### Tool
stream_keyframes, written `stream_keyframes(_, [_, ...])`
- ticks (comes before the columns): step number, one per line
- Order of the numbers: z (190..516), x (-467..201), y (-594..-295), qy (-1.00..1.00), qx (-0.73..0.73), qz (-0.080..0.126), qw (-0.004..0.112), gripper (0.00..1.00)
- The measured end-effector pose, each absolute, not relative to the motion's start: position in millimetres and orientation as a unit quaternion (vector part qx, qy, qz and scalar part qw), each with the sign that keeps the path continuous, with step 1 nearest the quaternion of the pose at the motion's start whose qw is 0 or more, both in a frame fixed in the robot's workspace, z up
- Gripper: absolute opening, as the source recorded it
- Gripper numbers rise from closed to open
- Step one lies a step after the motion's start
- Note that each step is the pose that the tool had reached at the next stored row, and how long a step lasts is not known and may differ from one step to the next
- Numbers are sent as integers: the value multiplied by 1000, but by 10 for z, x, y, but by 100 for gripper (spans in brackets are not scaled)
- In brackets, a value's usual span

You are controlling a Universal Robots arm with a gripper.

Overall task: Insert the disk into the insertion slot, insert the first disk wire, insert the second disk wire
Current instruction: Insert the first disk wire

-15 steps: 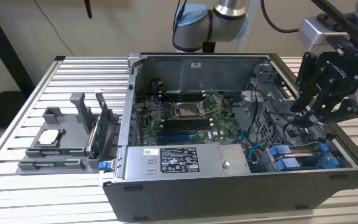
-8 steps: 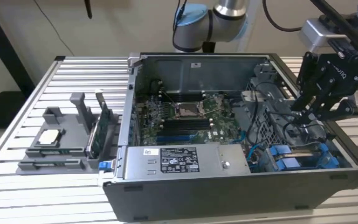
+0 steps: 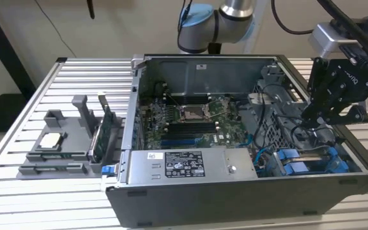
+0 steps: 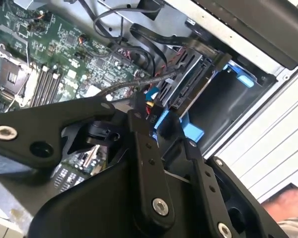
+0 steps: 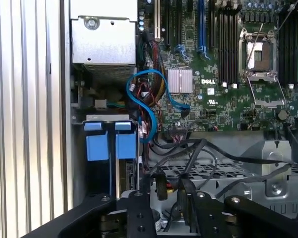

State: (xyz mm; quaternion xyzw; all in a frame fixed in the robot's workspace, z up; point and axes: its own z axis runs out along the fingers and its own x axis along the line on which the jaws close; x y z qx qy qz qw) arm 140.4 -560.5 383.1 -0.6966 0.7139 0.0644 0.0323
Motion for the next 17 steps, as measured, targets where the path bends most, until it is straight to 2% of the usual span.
stream_keyframes(1, [3826, 1404, -5605, 714, -697, 65, 33, 28])
stream_keyframes(8, [3817, 1403, -5605, 714, -697, 65, 33, 28])
stream_keyframes(10, [3817, 1402, -5605, 714, -697, 65, 33, 19])
stream_keyframes(17, [3817, 1399, -5605, 714, -697, 65, 33, 20])
